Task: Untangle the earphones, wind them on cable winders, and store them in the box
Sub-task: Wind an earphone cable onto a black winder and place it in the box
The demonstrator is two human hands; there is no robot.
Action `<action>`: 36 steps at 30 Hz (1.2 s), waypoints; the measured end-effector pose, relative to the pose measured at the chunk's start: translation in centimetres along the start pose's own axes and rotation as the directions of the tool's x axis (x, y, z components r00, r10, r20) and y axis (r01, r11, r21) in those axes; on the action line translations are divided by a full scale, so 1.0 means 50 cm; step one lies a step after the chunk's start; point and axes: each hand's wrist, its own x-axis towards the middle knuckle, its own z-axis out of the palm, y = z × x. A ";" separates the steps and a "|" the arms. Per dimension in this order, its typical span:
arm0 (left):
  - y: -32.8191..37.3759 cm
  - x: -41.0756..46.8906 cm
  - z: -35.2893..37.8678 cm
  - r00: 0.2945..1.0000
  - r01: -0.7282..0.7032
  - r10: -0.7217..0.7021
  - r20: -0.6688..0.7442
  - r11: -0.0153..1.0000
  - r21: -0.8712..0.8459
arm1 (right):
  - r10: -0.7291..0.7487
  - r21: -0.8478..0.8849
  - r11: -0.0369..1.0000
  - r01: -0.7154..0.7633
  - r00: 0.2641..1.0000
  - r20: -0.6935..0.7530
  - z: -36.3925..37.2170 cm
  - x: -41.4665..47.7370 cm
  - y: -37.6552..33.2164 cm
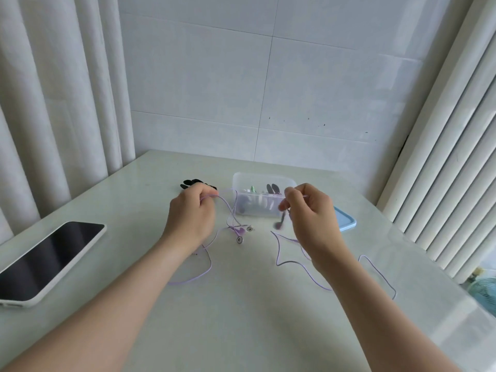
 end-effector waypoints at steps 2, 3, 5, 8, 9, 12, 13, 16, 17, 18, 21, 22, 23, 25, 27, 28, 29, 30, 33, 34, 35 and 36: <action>0.010 -0.002 -0.001 0.997 0.039 -0.046 -0.056 0.991 -0.132 | 0.069 0.076 0.994 -0.072 0.997 0.043 0.002 0.001 -0.001; 0.012 -0.004 -0.004 0.992 0.019 -0.039 -0.123 0.987 -0.160 | 0.098 0.122 0.987 -0.106 0.992 0.075 0.002 0.000 -0.003; 0.006 -0.004 -0.016 0.970 -0.044 0.010 -0.242 0.990 -0.132 | 0.102 0.183 0.974 -0.133 0.980 0.172 0.001 -0.002 -0.007; 0.003 -0.002 -0.032 0.940 -0.193 0.218 -0.264 0.974 0.115 | 0.026 0.202 0.974 -0.102 0.936 0.350 -0.005 -0.011 -0.016; 0.008 -0.002 -0.034 0.931 -0.242 0.289 -0.225 0.946 0.215 | 0.002 0.194 0.977 -0.091 0.909 0.417 -0.006 -0.015 -0.018; 0.032 -0.015 -0.031 0.901 -0.414 0.428 0.072 0.797 0.440 | -0.012 0.101 0.993 -0.065 0.783 0.622 -0.004 -0.027 -0.023; 0.037 -0.021 -0.027 0.877 -0.480 0.426 0.224 0.745 0.462 | 0.006 0.051 0.997 -0.057 0.726 0.688 -0.004 -0.030 -0.022; 0.036 -0.041 -0.009 0.743 -0.631 0.348 0.572 0.649 0.425 | 0.106 -0.093 0.994 -0.051 0.536 0.838 -0.005 -0.039 -0.021; 0.033 -0.045 -0.005 0.719 -0.639 0.319 0.617 0.651 0.409 | 0.137 -0.126 0.990 -0.055 0.474 0.870 -0.007 -0.041 -0.020; 0.026 -0.048 0.001 0.709 -0.632 0.295 0.640 0.668 0.392 | 0.160 -0.150 0.987 -0.057 0.424 0.891 -0.007 -0.043 -0.020; 0.010 -0.052 0.010 0.739 -0.573 0.252 0.624 0.722 0.387 | 0.195 -0.178 0.981 -0.080 0.410 0.891 -0.009 -0.043 -0.019; 0.008 -0.050 0.009 0.760 -0.559 0.248 0.601 0.722 0.408 | 0.198 -0.167 0.980 -0.108 0.466 0.863 -0.006 -0.042 -0.020; 0.008 -0.047 0.010 0.778 -0.552 0.256 0.574 0.715 0.430 | 0.190 -0.144 0.982 -0.125 0.559 0.807 -0.002 -0.039 -0.019; 0.009 -0.042 0.010 0.801 -0.557 0.288 0.524 0.679 0.478 | 0.135 -0.127 0.989 -0.076 0.816 0.562 0.010 -0.024 -0.008; 0.012 -0.041 0.010 0.824 -0.551 0.320 0.468 0.646 0.528 | -0.015 -0.270 0.960 0.070 0.979 0.201 0.013 -0.007 0.011; 0.010 -0.040 0.010 0.835 -0.537 0.328 0.441 0.659 0.527 | -0.093 -0.378 0.920 0.108 0.994 0.056 0.012 0.001 0.023; 0.007 -0.040 0.010 0.846 -0.520 0.327 0.421 0.682 0.514 | -0.135 -0.472 0.876 0.100 0.990 -0.042 0.010 0.006 0.035; 0.004 -0.041 0.011 0.855 -0.502 0.326 0.403 0.712 0.491 | -0.136 -0.542 0.838 0.065 0.986 -0.093 0.008 0.009 0.046; 0.001 -0.045 0.014 0.868 -0.473 0.342 0.360 0.788 0.394 | -0.036 -0.704 0.710 -0.038 0.995 -0.091 0.011 0.009 0.070; 0.000 -0.045 0.015 0.869 -0.471 0.356 0.343 0.805 0.360 | -0.002 -0.746 0.664 -0.052 0.997 -0.072 0.015 0.008 0.077; 0.002 -0.045 0.016 0.871 -0.470 0.364 0.328 0.813 0.344 | 0.025 -0.772 0.634 -0.054 0.998 -0.049 0.020 0.009 0.084; 0.001 -0.046 0.018 0.874 -0.467 0.370 0.314 0.819 0.334 | 0.043 -0.783 0.621 -0.041 0.999 -0.019 0.026 0.010 0.092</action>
